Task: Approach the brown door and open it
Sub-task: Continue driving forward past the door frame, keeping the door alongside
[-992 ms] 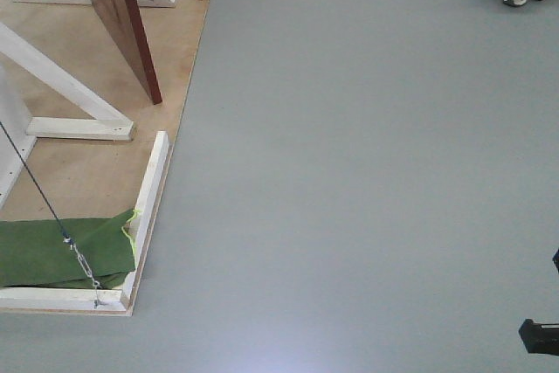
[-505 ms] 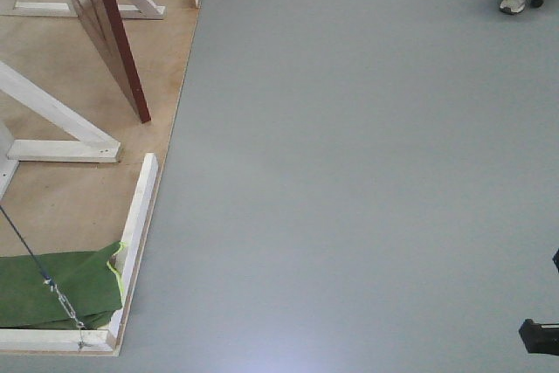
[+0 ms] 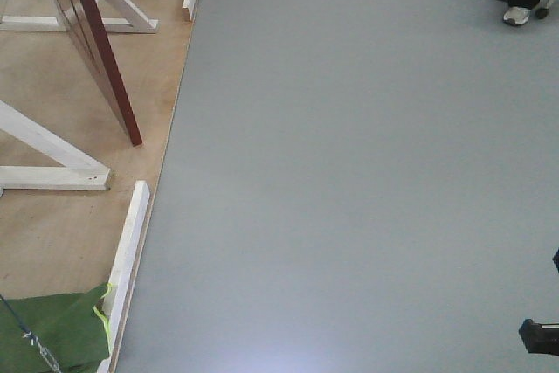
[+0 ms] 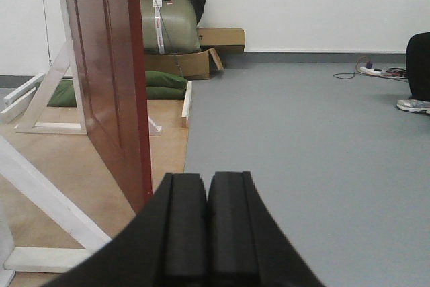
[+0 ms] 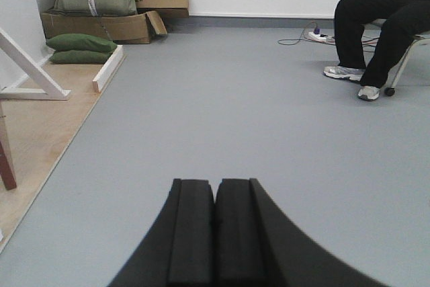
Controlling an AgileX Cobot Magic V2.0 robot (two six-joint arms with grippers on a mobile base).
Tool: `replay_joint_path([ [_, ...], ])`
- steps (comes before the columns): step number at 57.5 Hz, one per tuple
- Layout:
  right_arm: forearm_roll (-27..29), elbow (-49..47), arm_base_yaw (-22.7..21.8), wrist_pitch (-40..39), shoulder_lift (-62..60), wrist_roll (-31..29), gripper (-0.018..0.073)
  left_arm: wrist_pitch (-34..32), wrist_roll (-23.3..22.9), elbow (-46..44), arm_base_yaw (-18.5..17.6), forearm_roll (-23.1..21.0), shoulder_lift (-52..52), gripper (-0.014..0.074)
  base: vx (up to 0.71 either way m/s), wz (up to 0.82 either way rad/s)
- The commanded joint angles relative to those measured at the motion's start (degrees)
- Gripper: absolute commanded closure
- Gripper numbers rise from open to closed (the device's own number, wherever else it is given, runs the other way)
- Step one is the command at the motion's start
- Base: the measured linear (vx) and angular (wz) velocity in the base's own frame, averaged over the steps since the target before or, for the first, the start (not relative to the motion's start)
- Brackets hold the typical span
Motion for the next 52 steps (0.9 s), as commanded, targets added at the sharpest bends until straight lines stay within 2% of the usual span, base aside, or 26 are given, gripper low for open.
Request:
replay_joint_path([
  [1,-0.35,0.22,-0.10,-4.70,0.72,-0.31,0.0559,-4.85,-0.31,-1.50,-0.06,0.00,-0.81,0.0603,0.27,0.01],
  [52,-0.35,0.22,-0.10,-4.70,0.72,-0.31,0.0559,-4.85,-0.31,-1.50,-0.06,0.00,-0.81,0.0603,0.31,0.02],
])
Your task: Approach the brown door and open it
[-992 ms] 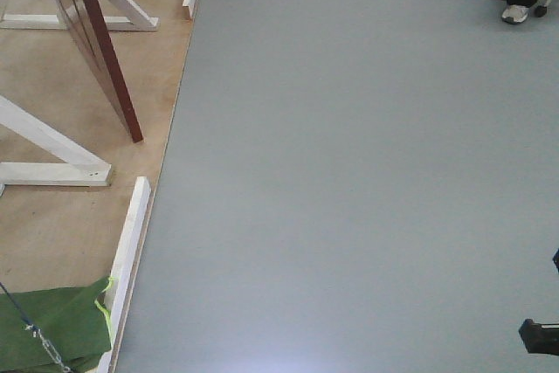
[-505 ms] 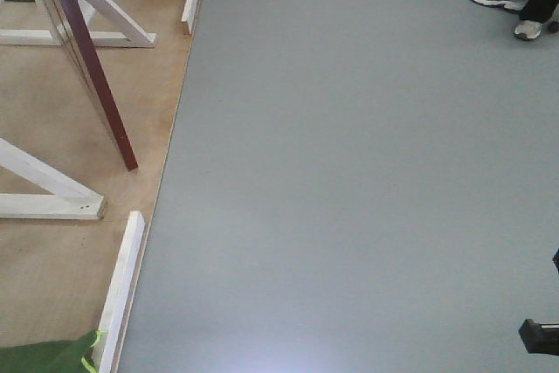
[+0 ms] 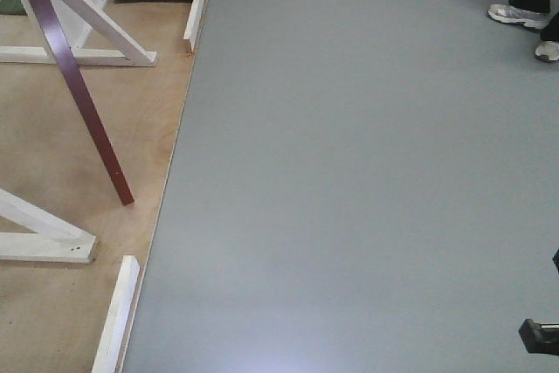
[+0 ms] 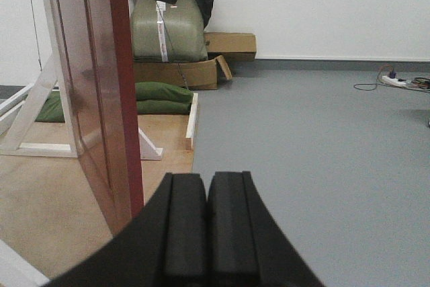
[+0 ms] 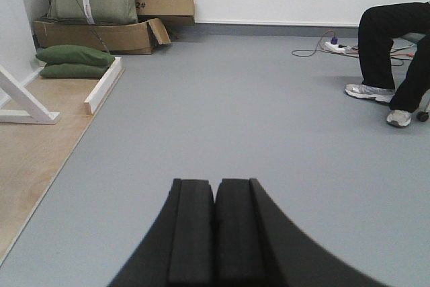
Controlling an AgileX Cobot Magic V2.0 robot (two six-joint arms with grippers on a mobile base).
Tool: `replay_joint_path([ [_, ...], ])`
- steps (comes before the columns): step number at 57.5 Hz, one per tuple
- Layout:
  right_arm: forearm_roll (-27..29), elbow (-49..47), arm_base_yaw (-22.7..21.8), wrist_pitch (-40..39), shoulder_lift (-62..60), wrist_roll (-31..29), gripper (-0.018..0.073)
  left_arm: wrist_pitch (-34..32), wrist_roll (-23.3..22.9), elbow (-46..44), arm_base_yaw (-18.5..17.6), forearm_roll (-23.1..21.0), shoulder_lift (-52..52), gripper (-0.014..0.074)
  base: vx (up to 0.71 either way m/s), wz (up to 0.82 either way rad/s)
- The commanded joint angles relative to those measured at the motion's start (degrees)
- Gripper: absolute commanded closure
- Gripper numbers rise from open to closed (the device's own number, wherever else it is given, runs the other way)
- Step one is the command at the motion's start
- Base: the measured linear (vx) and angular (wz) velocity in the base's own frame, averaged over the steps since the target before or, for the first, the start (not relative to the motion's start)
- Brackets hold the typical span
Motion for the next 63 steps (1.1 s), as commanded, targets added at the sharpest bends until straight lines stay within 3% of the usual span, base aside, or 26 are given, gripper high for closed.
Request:
replay_joint_path([
  [1,-0.35,0.22,-0.10,-4.70,0.72,-0.31,0.0559,-4.85,-0.31,-1.50,-0.06,0.00,-0.81,0.0603,0.34,0.02],
  [63,-0.35,0.22,-0.10,-4.70,0.72,-0.31,0.0559,-4.85,-0.31,-1.50,-0.06,0.00,-0.81,0.0603,0.31,-0.01],
])
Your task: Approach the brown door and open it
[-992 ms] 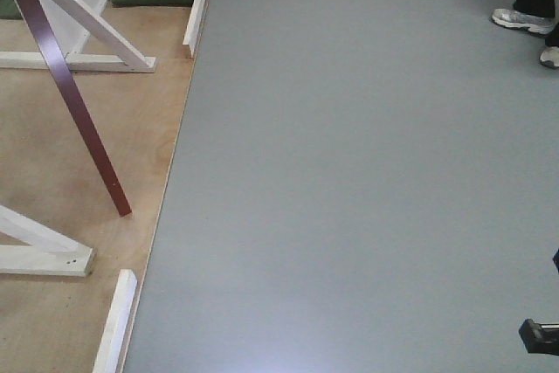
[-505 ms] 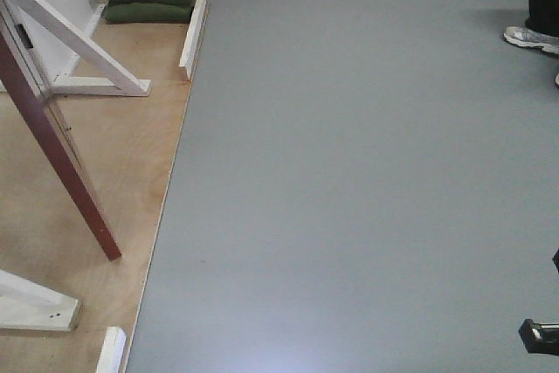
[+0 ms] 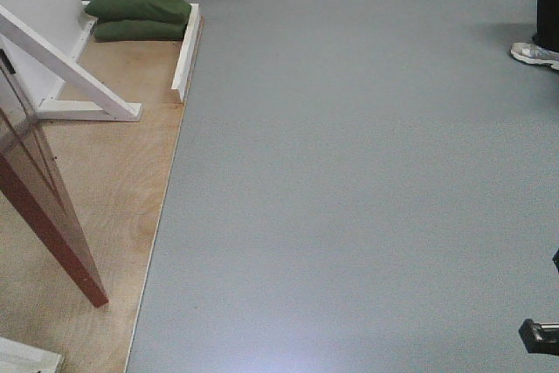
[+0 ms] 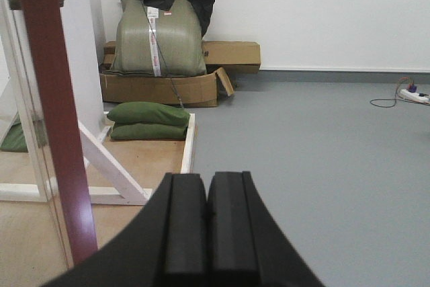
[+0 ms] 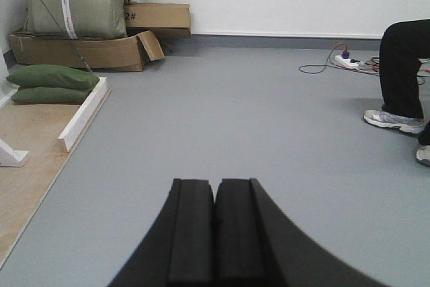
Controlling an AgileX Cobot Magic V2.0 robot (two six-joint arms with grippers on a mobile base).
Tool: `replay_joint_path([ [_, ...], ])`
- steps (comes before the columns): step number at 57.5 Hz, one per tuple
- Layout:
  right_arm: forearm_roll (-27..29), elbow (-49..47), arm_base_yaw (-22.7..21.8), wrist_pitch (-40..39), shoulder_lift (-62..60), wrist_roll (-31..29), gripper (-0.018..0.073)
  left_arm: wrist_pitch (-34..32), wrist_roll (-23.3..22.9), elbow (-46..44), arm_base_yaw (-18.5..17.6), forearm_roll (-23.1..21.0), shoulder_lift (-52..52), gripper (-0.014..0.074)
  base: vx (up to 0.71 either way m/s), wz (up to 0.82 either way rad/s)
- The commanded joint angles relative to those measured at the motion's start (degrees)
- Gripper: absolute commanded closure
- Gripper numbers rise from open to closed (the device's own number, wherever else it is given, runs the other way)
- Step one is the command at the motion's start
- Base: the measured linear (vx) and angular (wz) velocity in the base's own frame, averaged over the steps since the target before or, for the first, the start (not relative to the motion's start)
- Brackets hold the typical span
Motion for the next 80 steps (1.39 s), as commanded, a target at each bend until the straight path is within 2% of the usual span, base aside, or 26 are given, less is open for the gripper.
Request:
replay_joint_path([
  [1,-0.35,0.22,-0.10,-4.70,0.72,-0.31,0.0559,-4.85,-0.31,-1.50,-0.06,0.00,-0.81,0.0603,0.27,-0.01],
  [36,-0.35,0.22,-0.10,-4.70,0.72,-0.31,0.0559,-4.85,-0.31,-1.50,-0.06,0.00,-0.81,0.0603,0.23,0.00],
  [80,-0.35,0.22,-0.10,-4.70,0.72,-0.31,0.0559,-4.85,-0.31,-1.50,-0.06,0.00,-0.81,0.0603,0.11,-0.02],
])
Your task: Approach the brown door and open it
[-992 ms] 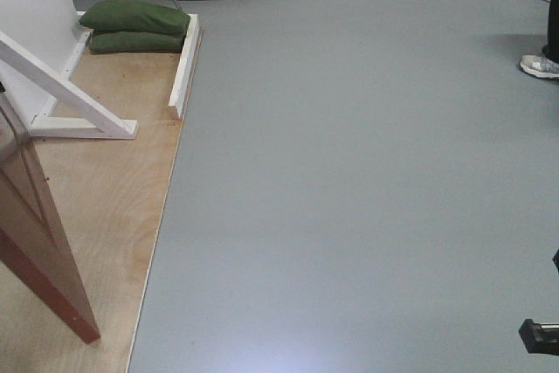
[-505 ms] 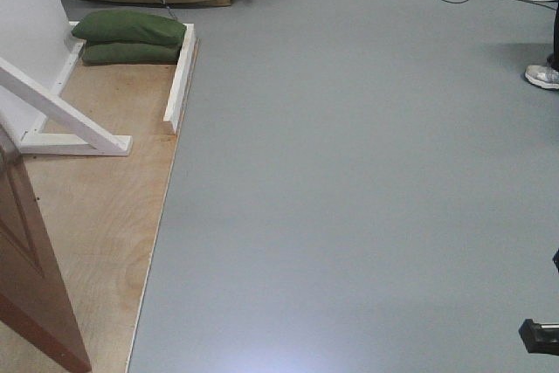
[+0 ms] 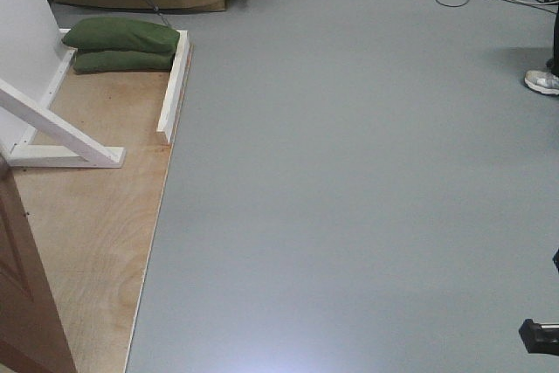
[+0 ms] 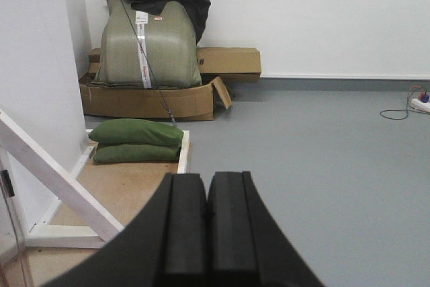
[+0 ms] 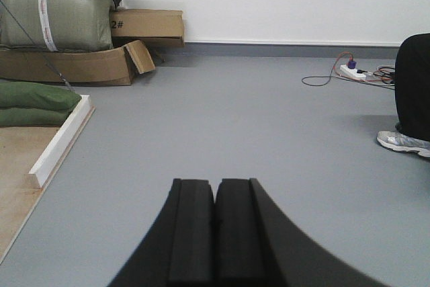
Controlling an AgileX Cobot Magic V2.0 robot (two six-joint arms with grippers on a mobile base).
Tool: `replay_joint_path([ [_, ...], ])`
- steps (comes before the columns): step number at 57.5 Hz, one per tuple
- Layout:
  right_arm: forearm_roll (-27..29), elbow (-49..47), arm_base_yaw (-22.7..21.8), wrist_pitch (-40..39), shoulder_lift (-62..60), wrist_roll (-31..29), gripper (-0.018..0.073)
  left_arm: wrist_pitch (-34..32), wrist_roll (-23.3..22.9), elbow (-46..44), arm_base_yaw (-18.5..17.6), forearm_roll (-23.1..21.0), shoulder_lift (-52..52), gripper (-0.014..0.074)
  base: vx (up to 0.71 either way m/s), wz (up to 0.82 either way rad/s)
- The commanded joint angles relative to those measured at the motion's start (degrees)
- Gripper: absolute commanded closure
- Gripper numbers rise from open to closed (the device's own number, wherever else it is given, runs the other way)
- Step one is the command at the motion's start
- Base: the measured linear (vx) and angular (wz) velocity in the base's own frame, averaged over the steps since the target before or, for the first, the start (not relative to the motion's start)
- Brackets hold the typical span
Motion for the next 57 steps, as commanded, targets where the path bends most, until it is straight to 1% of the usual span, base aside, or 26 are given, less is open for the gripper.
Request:
replay_joint_path([
  [1,-0.35,0.22,-0.10,-4.70,0.72,-0.31,0.0559,-4.85,-0.31,-1.50,-0.06,0.00,-0.81,0.0603,0.08,0.00],
  [52,-0.35,0.22,-0.10,-4.70,0.72,-0.31,0.0559,-4.85,-0.31,-1.50,-0.06,0.00,-0.81,0.0603,0.03,0.00],
  [57,-0.35,0.22,-0.10,-4.70,0.72,-0.31,0.0559,-3.55,-0.31,-2.63,-0.06,0.00,-0.81,0.0603,0.00,0.00],
])
